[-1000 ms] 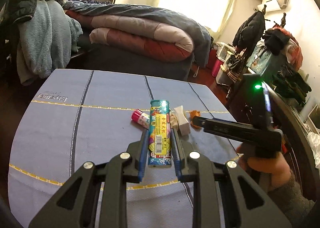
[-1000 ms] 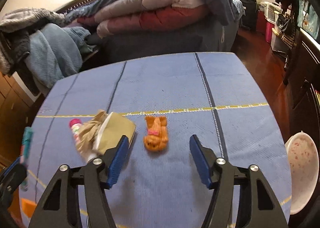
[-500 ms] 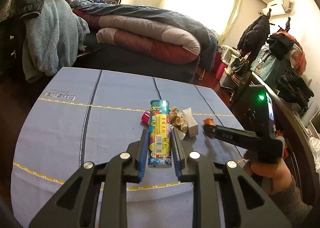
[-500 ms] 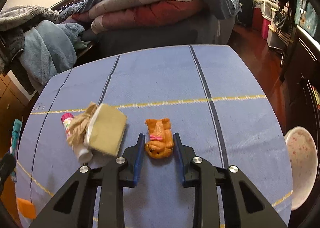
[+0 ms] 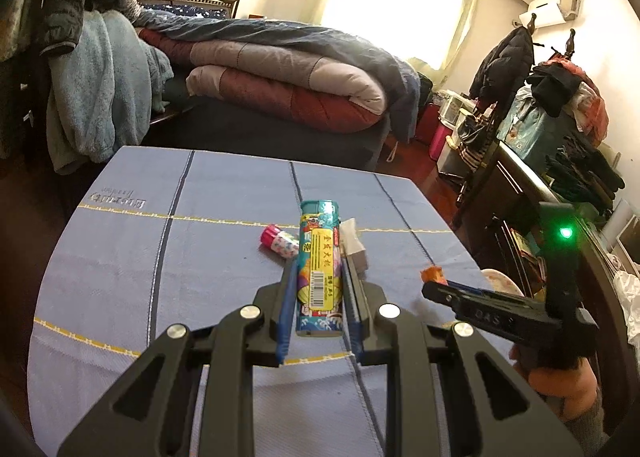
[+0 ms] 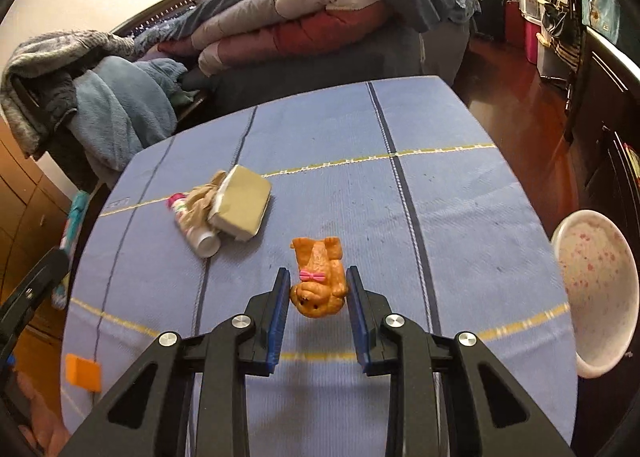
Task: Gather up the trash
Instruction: 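Carry both items over the wastebasket and open both tools to drop them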
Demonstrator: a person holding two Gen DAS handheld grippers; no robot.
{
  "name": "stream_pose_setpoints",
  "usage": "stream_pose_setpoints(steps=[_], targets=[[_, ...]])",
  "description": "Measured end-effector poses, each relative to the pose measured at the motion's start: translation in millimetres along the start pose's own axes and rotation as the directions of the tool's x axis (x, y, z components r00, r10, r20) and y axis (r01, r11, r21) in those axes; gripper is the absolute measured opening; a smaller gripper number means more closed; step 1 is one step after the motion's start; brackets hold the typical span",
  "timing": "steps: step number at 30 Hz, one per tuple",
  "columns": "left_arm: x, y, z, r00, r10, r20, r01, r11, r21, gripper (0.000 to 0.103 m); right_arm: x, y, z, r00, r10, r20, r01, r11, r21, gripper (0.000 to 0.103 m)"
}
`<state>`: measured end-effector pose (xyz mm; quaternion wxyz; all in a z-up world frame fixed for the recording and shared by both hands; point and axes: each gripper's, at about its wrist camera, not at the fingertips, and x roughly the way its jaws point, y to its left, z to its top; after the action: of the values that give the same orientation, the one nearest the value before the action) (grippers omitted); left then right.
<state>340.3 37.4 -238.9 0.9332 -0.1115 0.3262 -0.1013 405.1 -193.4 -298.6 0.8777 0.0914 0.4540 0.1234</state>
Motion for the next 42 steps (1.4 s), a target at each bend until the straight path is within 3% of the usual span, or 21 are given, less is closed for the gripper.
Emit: stream_pose_setpoints(steps=[10, 26, 35, 42], targets=[[-30.9, -48.7, 7.4, 0.998, -0.028, 0.048, 0.025, 0.997, 0.071, 0.023, -72.2, -14.2, -18.8, 0.994, 0.004, 0.107, -0.004, 1.000, -0.004, 0.029], [-74.7, -140.8, 12.4, 0.988, -0.110, 0.110, 0.089, 0.978, 0.187, 0.023, -166.4, -43.3, -37.9, 0.964, 0.016, 0.264, -0.015, 1.000, -0.006, 0.029], [-73.9, -198.3, 11.3, 0.978, -0.184, 0.096, 0.153, 0.952, 0.264, 0.023, -200.2, -75.9, -46.9, 0.944, -0.010, 0.329, -0.004, 0.999, 0.041, 0.029], [-56.0, -244.9, 8.4, 0.964, -0.258, 0.057, 0.227, 0.919, 0.322, 0.023, -219.1, -117.7, -53.3, 0.928, -0.079, 0.363, 0.037, 0.992, 0.121, 0.029]])
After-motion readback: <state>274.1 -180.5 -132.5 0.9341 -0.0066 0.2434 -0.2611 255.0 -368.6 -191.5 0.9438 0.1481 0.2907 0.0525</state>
